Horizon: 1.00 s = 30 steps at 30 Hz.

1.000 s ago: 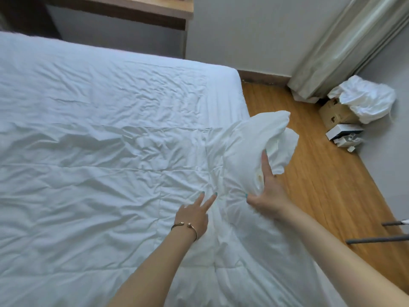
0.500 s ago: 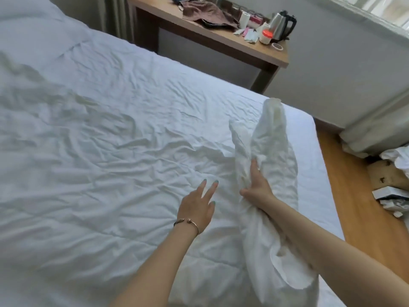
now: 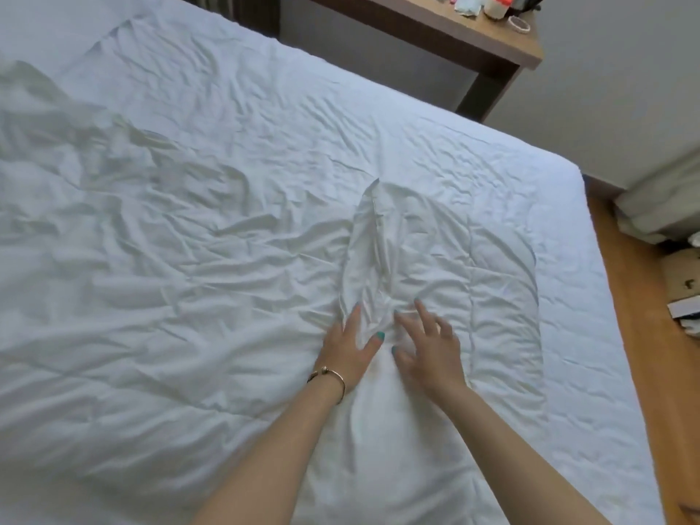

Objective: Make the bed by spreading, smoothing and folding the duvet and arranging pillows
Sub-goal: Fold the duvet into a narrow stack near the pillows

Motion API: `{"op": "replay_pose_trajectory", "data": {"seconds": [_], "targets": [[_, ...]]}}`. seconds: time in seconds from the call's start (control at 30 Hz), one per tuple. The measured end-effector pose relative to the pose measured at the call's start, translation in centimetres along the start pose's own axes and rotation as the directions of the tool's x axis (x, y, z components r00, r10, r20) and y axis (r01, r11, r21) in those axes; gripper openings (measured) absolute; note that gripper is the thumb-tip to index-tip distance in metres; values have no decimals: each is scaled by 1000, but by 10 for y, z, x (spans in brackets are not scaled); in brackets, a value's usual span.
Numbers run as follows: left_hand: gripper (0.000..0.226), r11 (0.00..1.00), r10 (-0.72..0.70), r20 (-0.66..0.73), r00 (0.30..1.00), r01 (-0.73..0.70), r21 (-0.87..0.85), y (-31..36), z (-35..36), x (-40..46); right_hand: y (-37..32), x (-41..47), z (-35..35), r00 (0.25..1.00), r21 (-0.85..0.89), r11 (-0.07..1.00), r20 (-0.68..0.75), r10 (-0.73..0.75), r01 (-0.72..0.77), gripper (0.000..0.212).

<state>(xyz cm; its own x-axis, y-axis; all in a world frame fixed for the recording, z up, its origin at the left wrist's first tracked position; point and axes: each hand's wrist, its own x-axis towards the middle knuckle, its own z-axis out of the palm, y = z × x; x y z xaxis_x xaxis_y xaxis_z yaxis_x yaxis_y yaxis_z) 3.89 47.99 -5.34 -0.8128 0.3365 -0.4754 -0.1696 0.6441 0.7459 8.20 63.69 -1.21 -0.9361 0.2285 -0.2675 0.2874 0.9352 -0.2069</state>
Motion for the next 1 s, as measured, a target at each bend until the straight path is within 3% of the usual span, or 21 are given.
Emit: {"op": "replay_pose_trajectory", "data": {"seconds": [0.07,0.13,0.2,0.23,0.3,0.37,0.47,0.57,0.6,0.63,0.67,0.7,0.73,0.77,0.8,0.83,0.87,0.93,1.0], "targets": [[105,995,-99,8,995,99,-8,20,12,15,21,-8,7,998,-197,979,30,51,-44,64],[121,988,-151,-38,988,152,22,32,23,28,37,-12,10,997,-83,996,73,21,-15,75],[116,993,-97,-77,992,91,-74,36,32,35,54,-13,9,1000,39,999,1,23,-23,78],[109,991,-44,-79,996,34,-130,36,34,34,63,-15,8,990,8,996,-112,84,-84,76],[96,980,55,-105,993,-73,-182,33,28,34,84,-25,3,903,-44,932,-270,336,-360,74],[91,967,78,-137,987,-108,-230,19,12,35,99,-35,0,827,71,836,-118,549,-545,77],[95,975,-16,-81,997,-2,-221,-21,-9,39,83,-40,9,887,-8,892,104,451,-452,78],[104,967,-197,-2,980,194,-162,-31,-14,46,65,-35,14,891,-62,905,157,426,-421,79],[103,965,-252,-55,966,247,-91,-18,-13,45,65,-34,10,885,-62,900,162,436,-432,79],[99,965,-255,-205,945,263,17,0,-11,43,68,-34,6,879,-68,896,172,444,-439,78],[93,971,-135,-420,897,204,125,18,-10,42,72,-34,3,878,-76,896,181,444,-438,77],[87,966,84,-554,828,68,249,36,-5,39,74,-35,4,878,-79,897,183,442,-435,77],[80,913,330,-549,768,-113,391,52,2,34,74,-37,7,879,-83,896,174,444,-437,76],[74,803,525,-405,748,-279,526,57,14,31,72,-38,12,883,-100,896,152,444,-433,76],[70,693,596,-222,772,-354,628,53,26,28,70,-40,17,889,-118,895,120,442,-430,78],[70,634,538,-72,840,-347,690,42,34,27,69,-42,20,893,-127,895,92,440,-428,81],[75,630,406,-12,914,-270,728,27,34,26,68,-45,21,899,-130,899,84,431,-419,85],[82,709,149,-124,981,-19,705,-10,26,29,70,-47,21,924,-144,922,85,374,-360,82],[83,753,-2,-191,982,128,646,-22,14,32,70,-47,19,946,-177,931,-9,324,-321,70]]}}
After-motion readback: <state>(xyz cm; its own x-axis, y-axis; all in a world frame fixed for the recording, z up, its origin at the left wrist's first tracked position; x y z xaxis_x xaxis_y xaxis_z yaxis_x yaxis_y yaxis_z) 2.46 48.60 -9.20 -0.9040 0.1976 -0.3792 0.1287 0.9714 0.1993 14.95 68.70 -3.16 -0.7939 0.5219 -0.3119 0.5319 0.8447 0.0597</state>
